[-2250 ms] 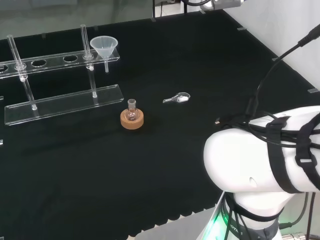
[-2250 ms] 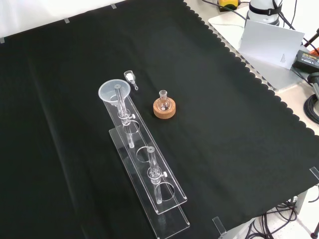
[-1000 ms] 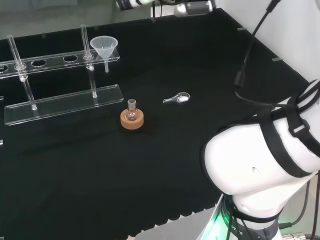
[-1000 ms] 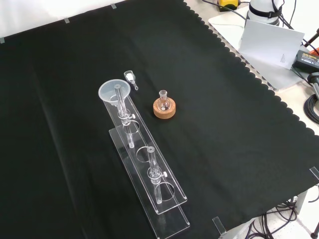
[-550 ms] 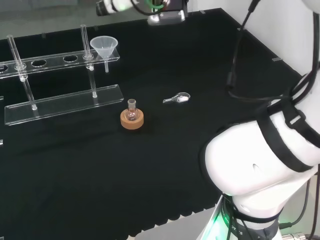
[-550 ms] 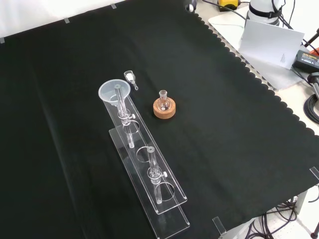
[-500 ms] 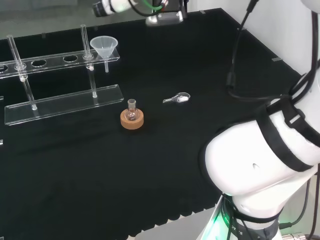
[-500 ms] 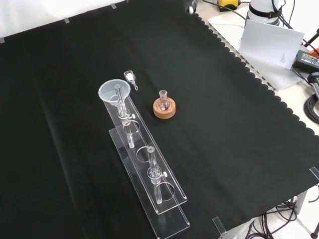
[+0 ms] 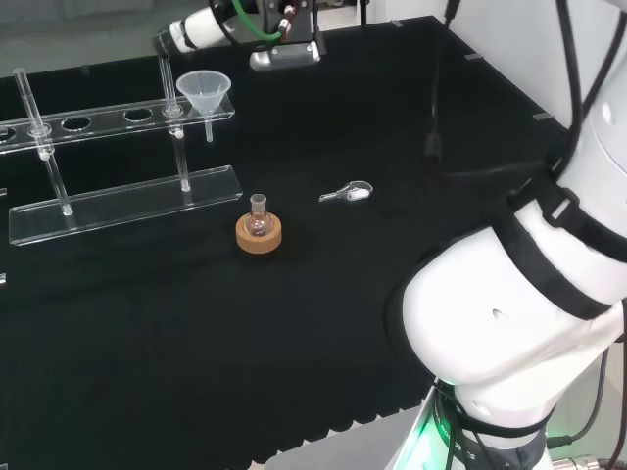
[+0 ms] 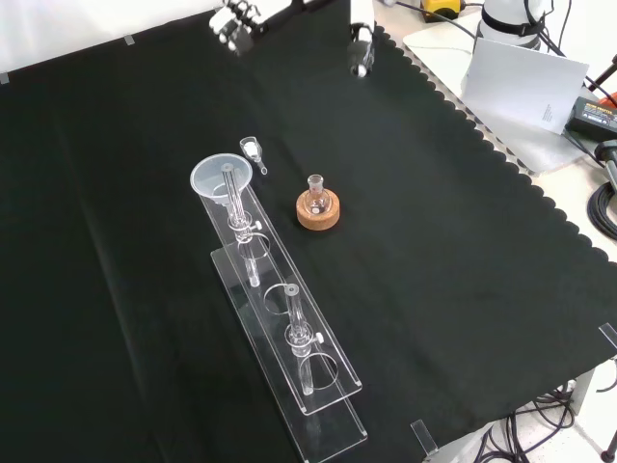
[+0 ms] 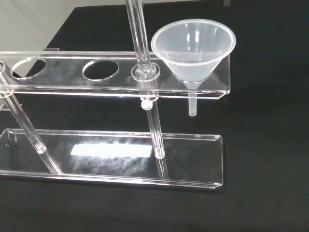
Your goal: Pick up the funnel from the transparent funnel stand.
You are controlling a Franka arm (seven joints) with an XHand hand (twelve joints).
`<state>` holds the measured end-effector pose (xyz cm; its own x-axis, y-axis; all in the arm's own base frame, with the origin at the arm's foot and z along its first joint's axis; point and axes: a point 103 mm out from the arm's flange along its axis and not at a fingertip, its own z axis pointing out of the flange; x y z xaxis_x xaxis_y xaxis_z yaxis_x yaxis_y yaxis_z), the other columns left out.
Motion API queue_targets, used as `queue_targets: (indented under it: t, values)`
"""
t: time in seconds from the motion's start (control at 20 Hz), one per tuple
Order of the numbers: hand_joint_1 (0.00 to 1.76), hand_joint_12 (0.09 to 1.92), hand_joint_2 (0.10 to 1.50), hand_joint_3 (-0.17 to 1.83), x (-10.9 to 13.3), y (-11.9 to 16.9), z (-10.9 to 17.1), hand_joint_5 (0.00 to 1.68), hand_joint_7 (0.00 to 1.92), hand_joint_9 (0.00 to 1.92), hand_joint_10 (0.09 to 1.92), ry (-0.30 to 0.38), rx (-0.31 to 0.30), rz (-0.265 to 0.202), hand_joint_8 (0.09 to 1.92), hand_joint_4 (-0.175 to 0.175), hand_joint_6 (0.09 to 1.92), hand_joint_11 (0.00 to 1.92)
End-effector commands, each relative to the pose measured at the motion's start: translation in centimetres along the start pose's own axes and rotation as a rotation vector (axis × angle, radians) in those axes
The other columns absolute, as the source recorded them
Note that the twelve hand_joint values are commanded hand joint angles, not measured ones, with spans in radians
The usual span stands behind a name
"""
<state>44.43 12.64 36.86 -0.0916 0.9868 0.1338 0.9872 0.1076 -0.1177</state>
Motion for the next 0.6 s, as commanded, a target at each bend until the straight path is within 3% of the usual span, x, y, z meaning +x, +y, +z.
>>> queue_targets:
  t: [0.05, 0.6]
  values:
    - [0.35, 0.09, 0.61, 0.01, 1.4, 4.4, 2.0, 0.0, 0.0, 0.0, 0.09, -0.01, -0.01, 0.008, 0.09, -0.006, 0.09, 0.0]
    - [0.38, 0.09, 0.62, 0.01, -0.7, 10.5, 4.8, 0.0, 0.0, 0.0, 0.09, 0.006, 0.056, 0.057, 0.09, -0.019, 0.09, 0.0]
